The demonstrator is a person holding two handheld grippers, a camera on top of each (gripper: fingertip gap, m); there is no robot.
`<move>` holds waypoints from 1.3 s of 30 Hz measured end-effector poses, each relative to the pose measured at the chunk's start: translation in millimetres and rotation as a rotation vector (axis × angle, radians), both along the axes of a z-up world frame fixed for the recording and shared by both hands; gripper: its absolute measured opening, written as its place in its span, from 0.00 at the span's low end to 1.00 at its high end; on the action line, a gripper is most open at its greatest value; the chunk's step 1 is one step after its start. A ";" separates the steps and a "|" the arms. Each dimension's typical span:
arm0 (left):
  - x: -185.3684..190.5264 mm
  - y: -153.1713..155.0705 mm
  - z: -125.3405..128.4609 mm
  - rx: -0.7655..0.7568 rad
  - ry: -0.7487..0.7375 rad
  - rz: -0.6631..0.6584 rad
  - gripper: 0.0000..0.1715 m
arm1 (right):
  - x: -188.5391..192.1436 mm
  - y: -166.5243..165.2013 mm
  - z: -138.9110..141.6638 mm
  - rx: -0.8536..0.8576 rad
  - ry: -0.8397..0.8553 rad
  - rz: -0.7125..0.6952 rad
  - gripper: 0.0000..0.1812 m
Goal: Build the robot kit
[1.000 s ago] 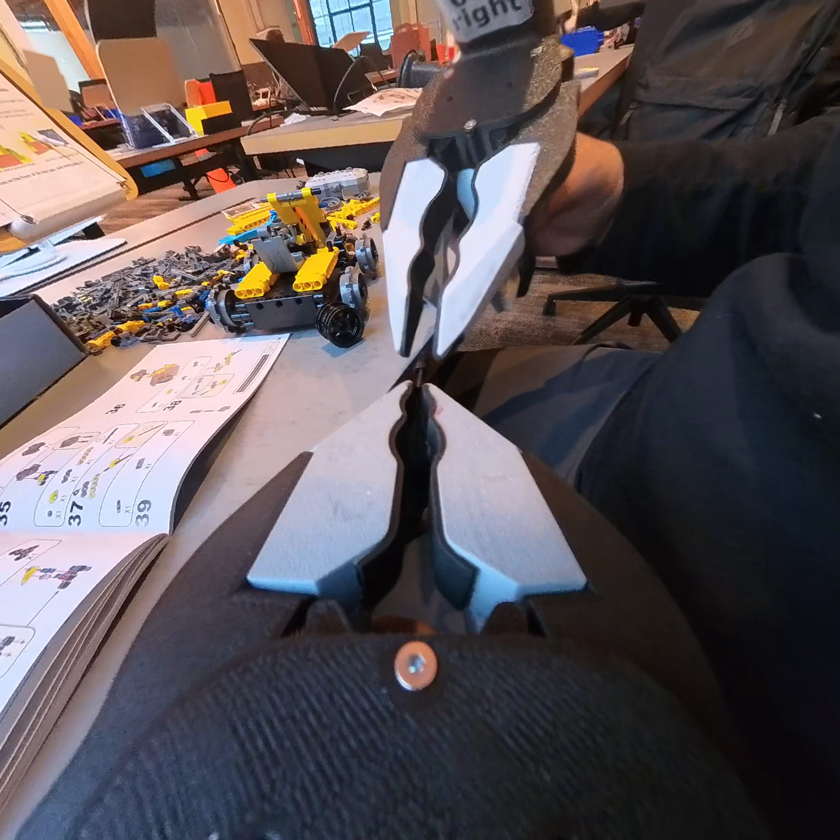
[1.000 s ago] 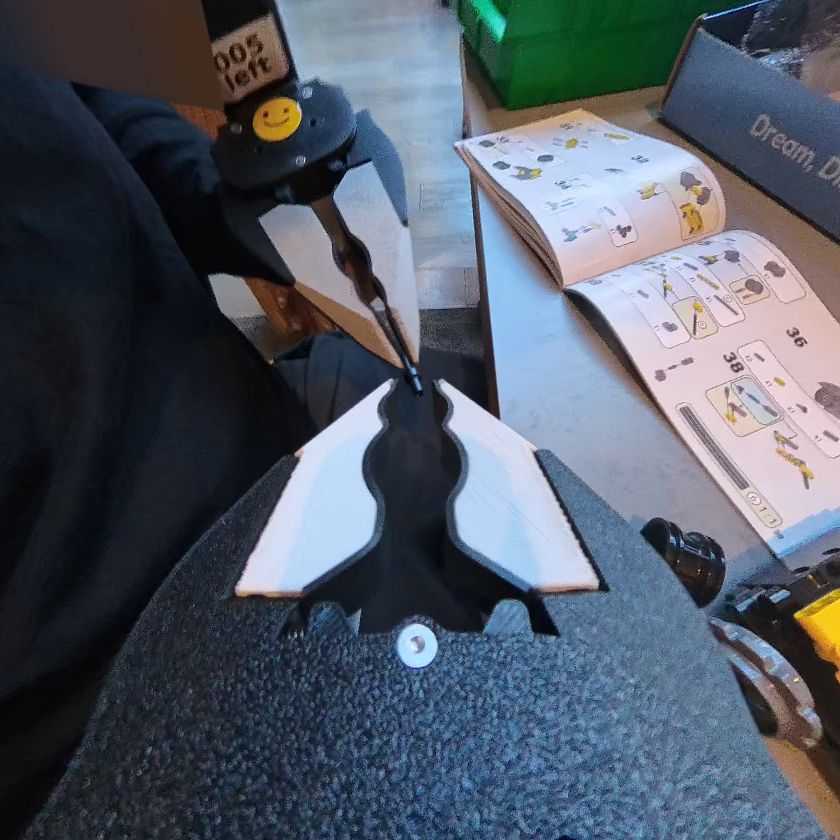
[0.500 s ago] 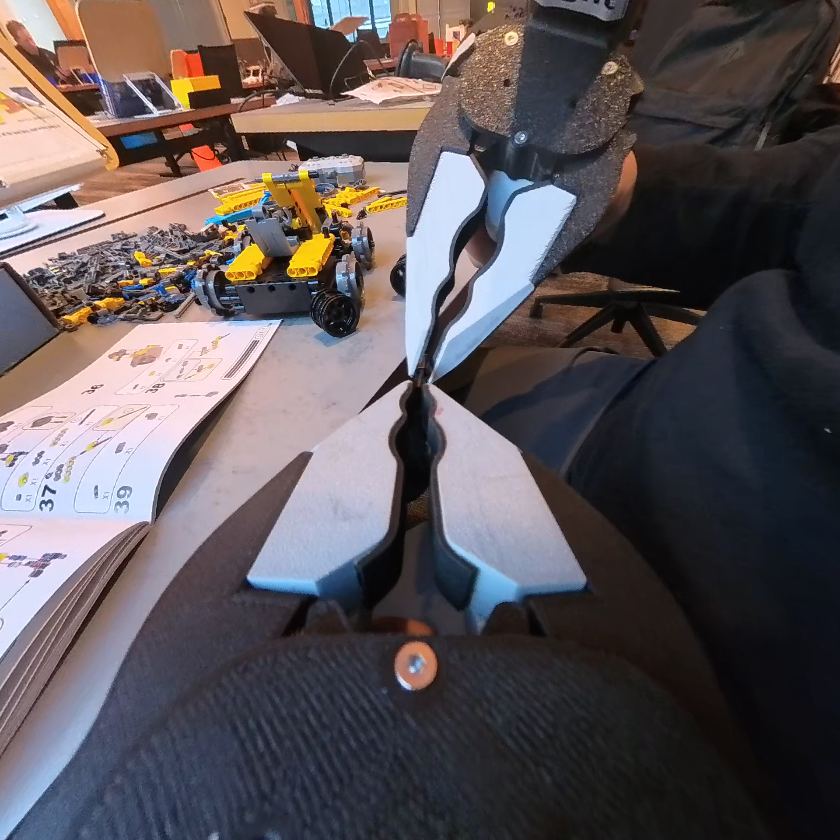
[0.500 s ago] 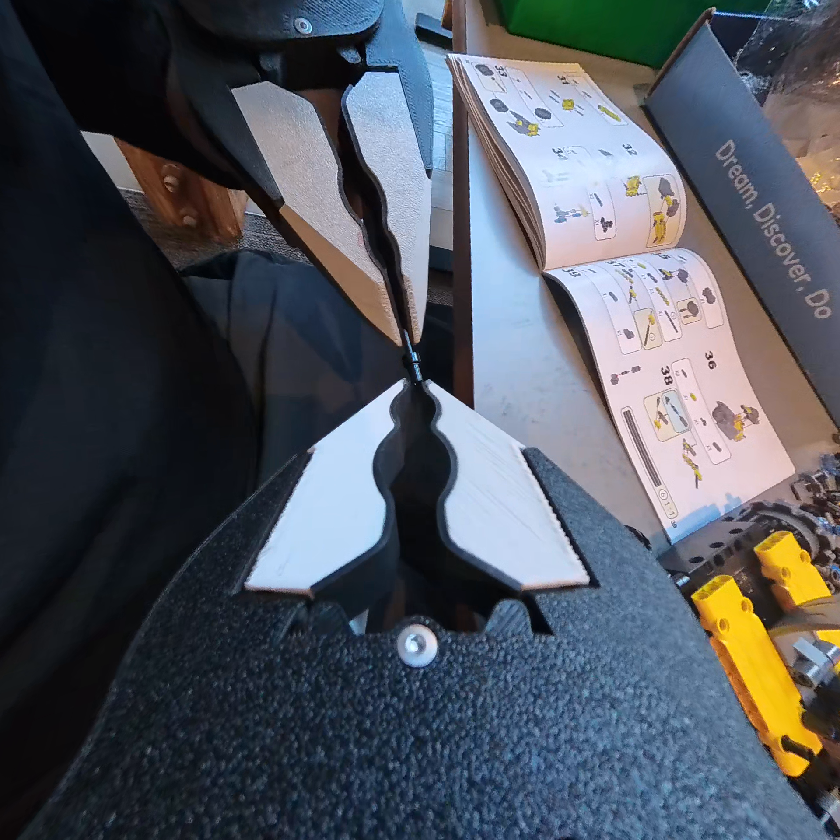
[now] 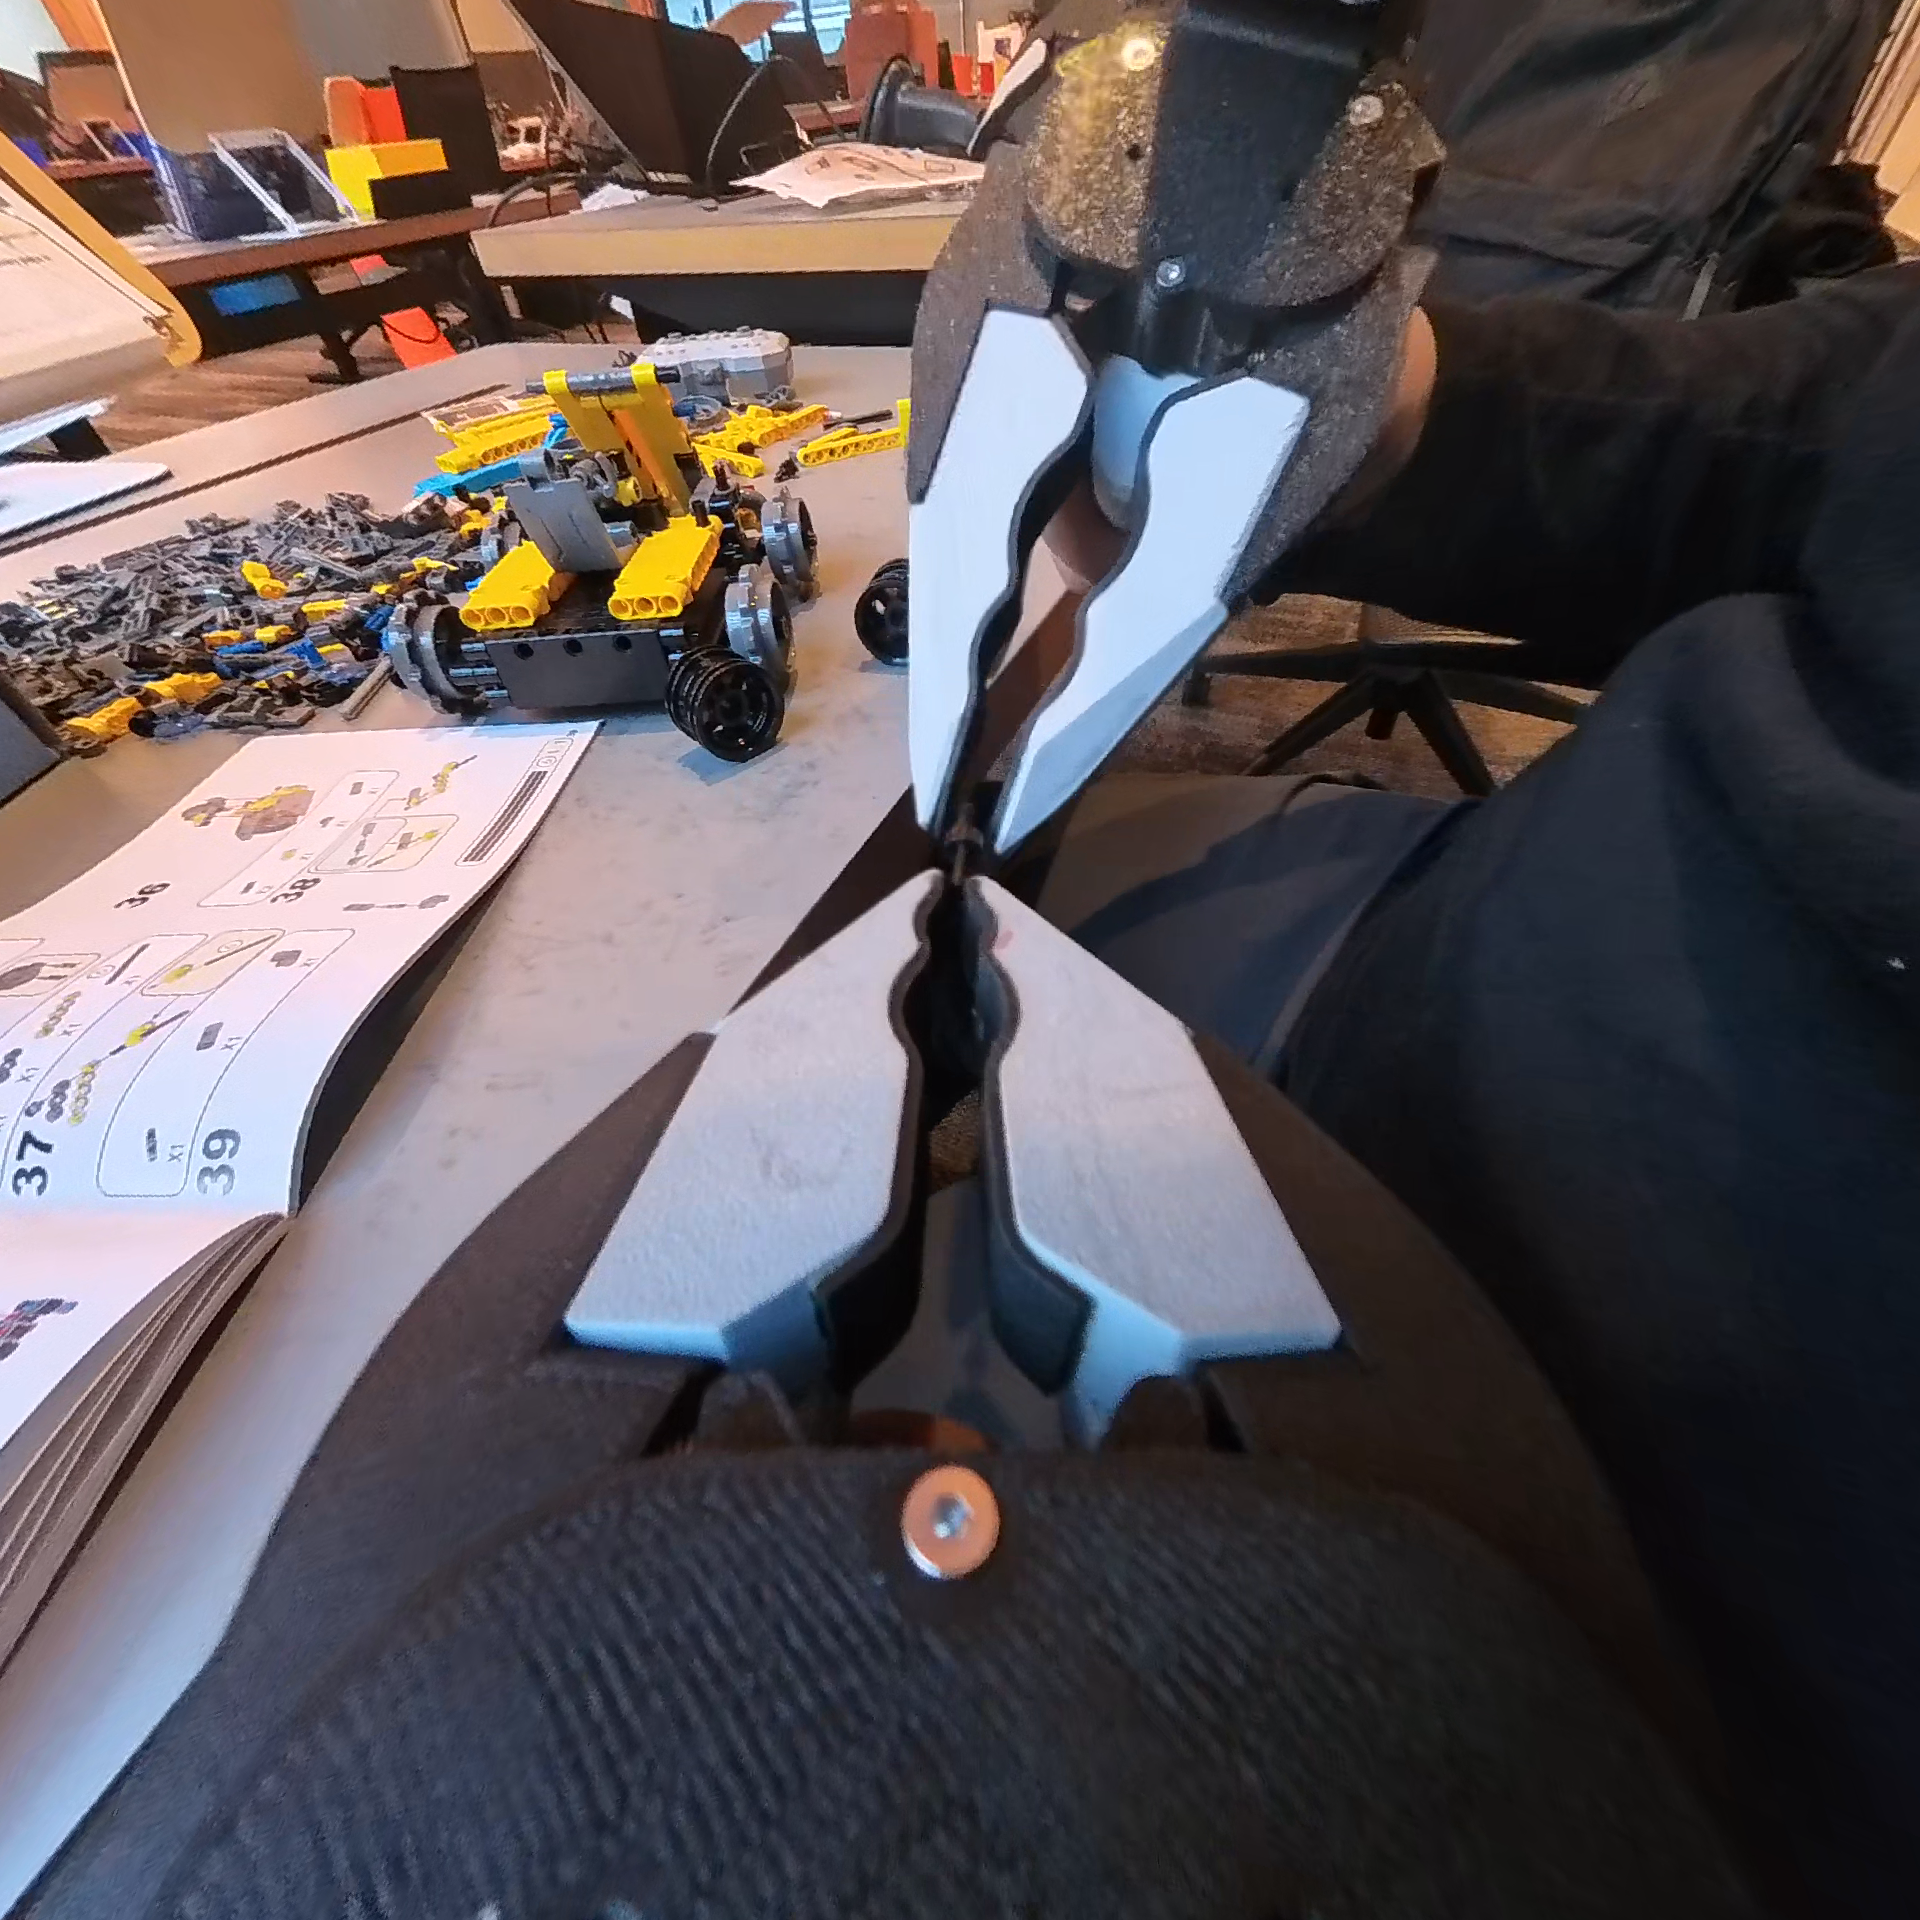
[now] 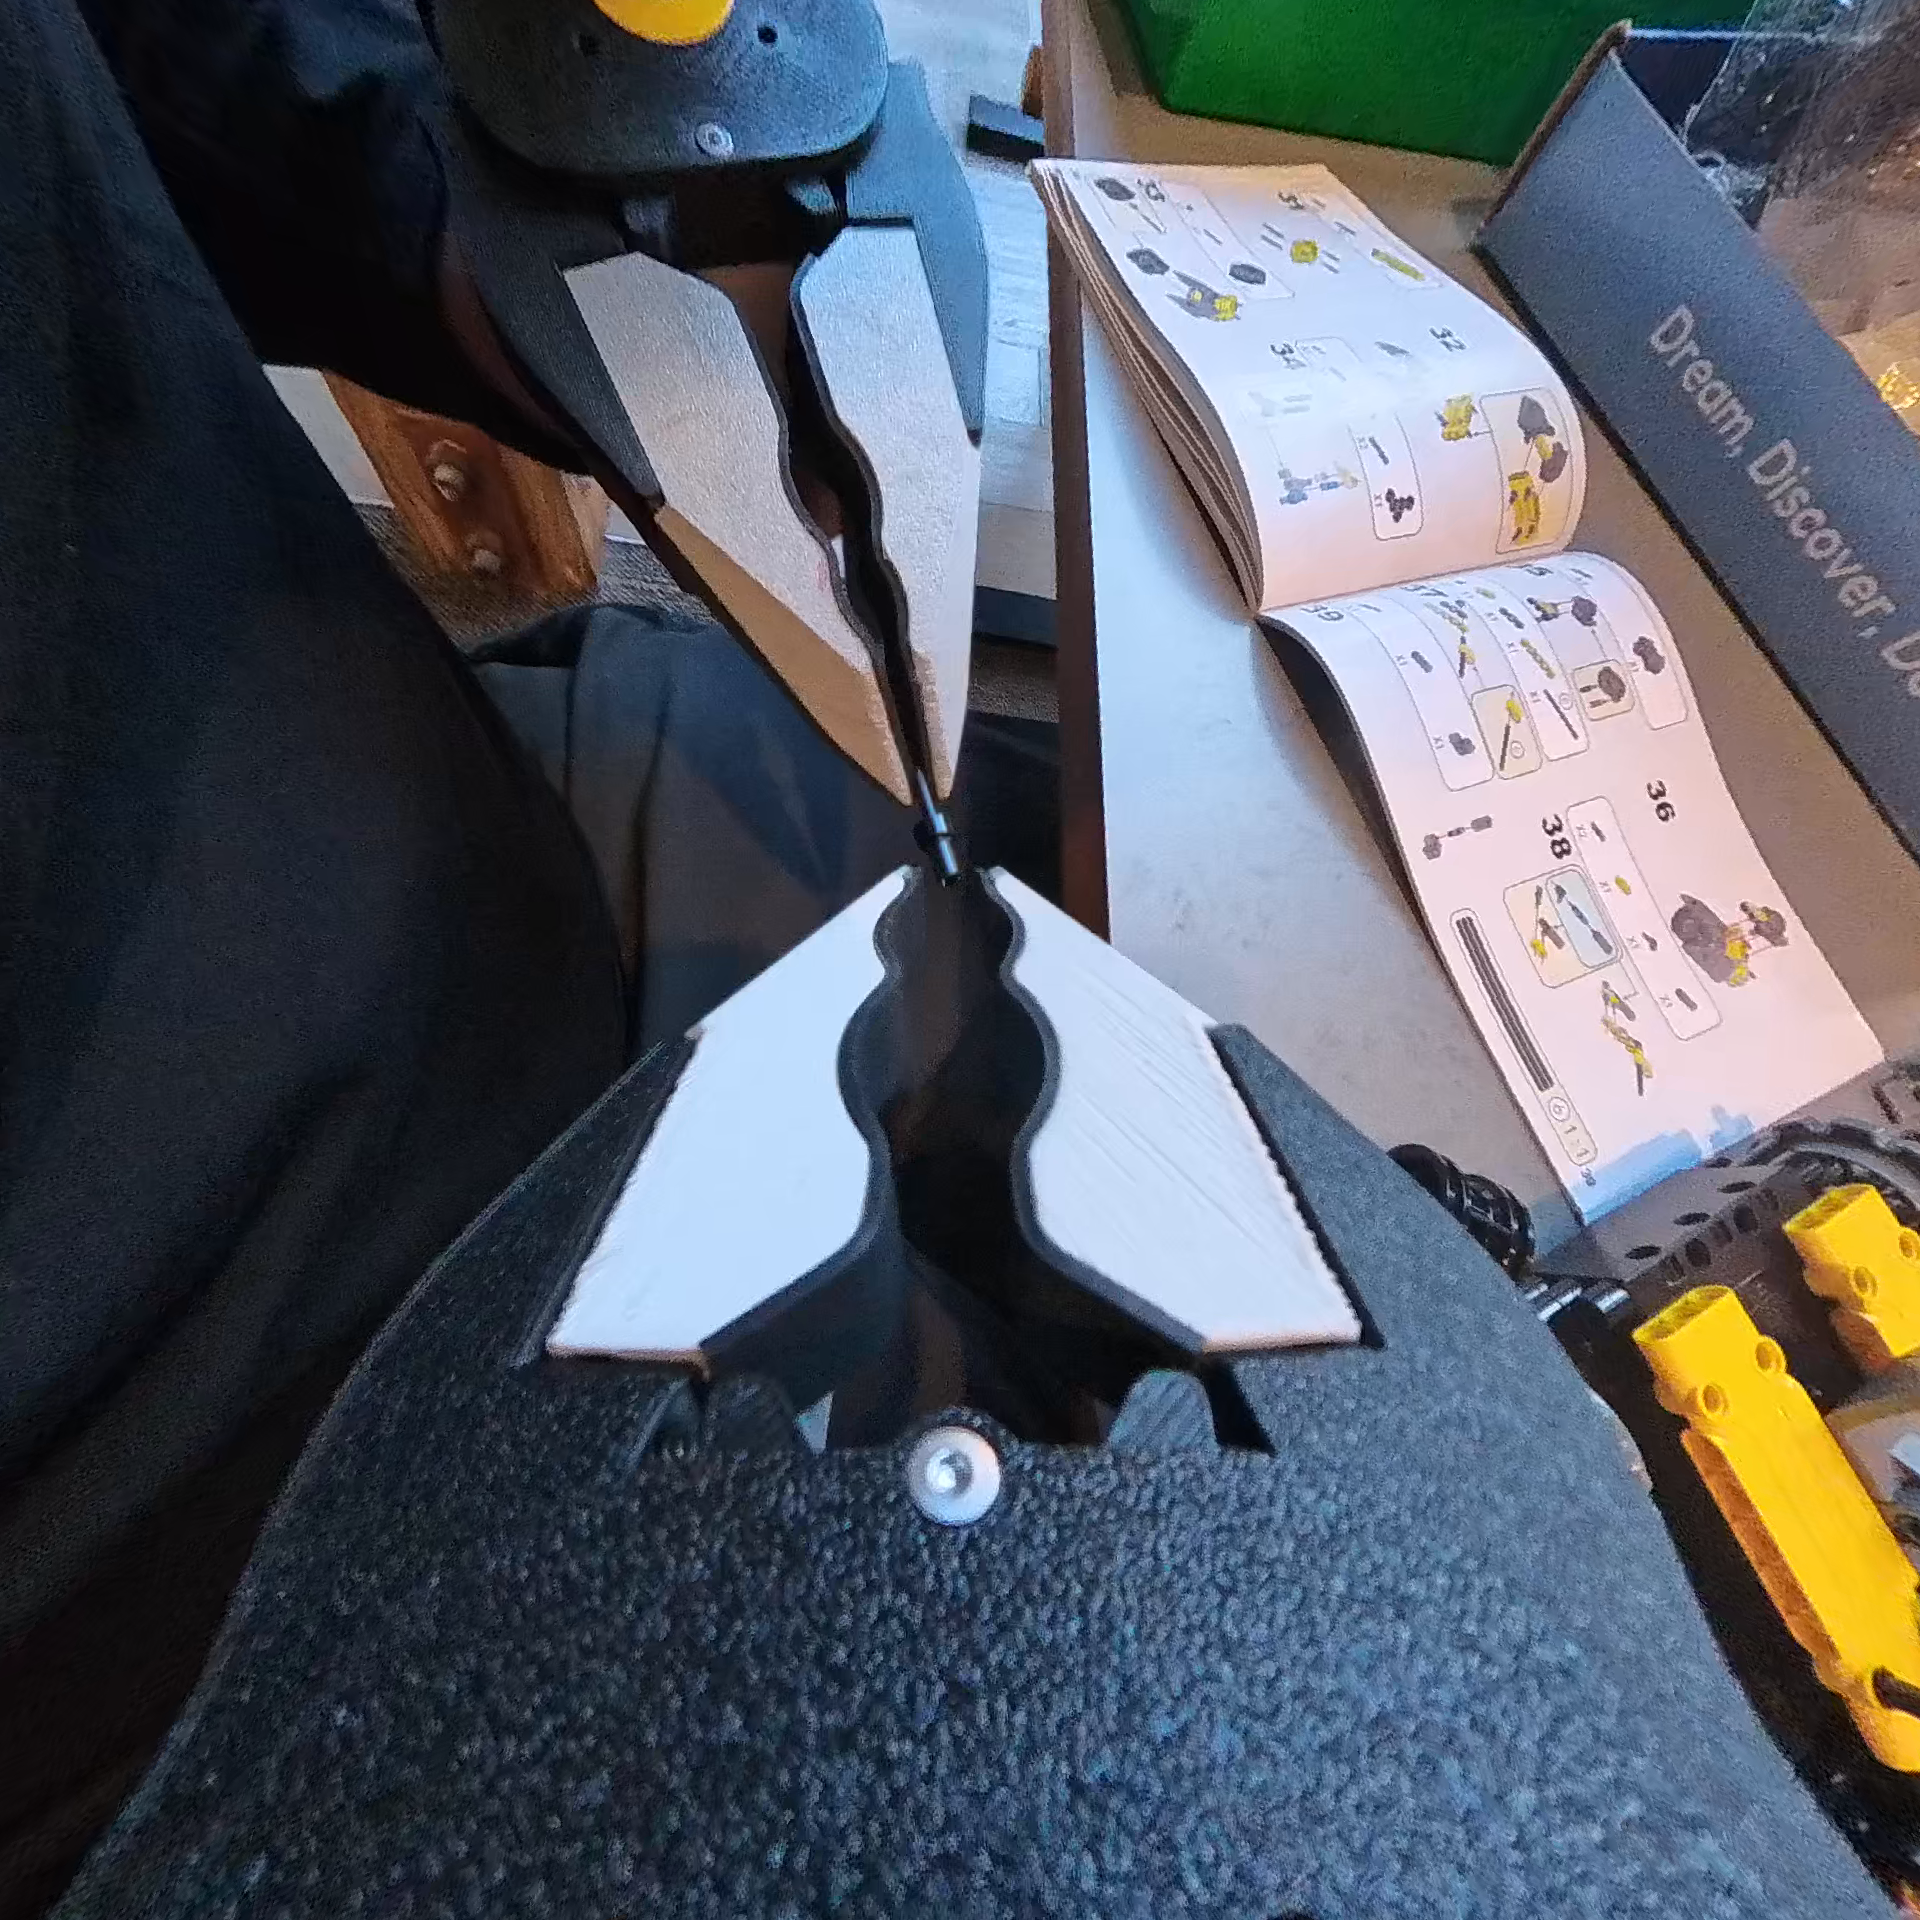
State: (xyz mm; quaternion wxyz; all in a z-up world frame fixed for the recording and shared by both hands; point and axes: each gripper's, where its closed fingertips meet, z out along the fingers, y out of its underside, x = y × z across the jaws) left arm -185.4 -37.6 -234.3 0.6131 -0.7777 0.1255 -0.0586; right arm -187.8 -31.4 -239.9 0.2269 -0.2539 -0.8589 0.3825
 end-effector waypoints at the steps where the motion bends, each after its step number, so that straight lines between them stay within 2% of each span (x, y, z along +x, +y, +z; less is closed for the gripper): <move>1: 1.2 0.0 0.1 0.001 0.001 -0.006 0.00 | 0.9 -1.2 1.9 -0.014 0.002 0.007 0.05; 9: 8.6 -1.1 2.4 0.019 0.000 -0.045 0.00 | 9.9 -5.5 3.5 -0.041 -0.011 0.040 0.03; 16: 24.1 1.6 7.6 0.039 -0.073 -0.114 0.00 | 26.2 -3.2 11.0 -0.195 -0.041 0.037 0.02; 21: 29.6 11.0 2.8 0.009 -0.081 -0.109 0.00 | 36.7 18.4 18.6 -0.258 -0.018 -0.018 0.02; 24: 29.8 21.3 4.7 -0.005 -0.085 -0.096 0.03 | 43.8 45.7 24.0 -0.279 -0.003 -0.089 0.02; 28: 27.0 53.7 -2.0 -0.150 -0.053 -0.075 0.15 | 54.5 105.2 20.5 -0.224 0.012 -0.255 0.02; 31: 29.7 94.1 1.5 -0.231 0.022 -0.092 0.17 | 64.0 144.1 14.1 -0.189 0.001 -0.349 0.02; 35: 34.2 148.1 -2.9 -0.312 0.141 -0.116 0.20 | 73.8 170.1 2.8 -0.196 -0.043 -0.391 0.02; 39: 30.8 172.0 -18.8 -0.407 0.229 -0.114 0.21 | 78.7 183.0 -13.2 -0.118 -0.076 -0.413 0.02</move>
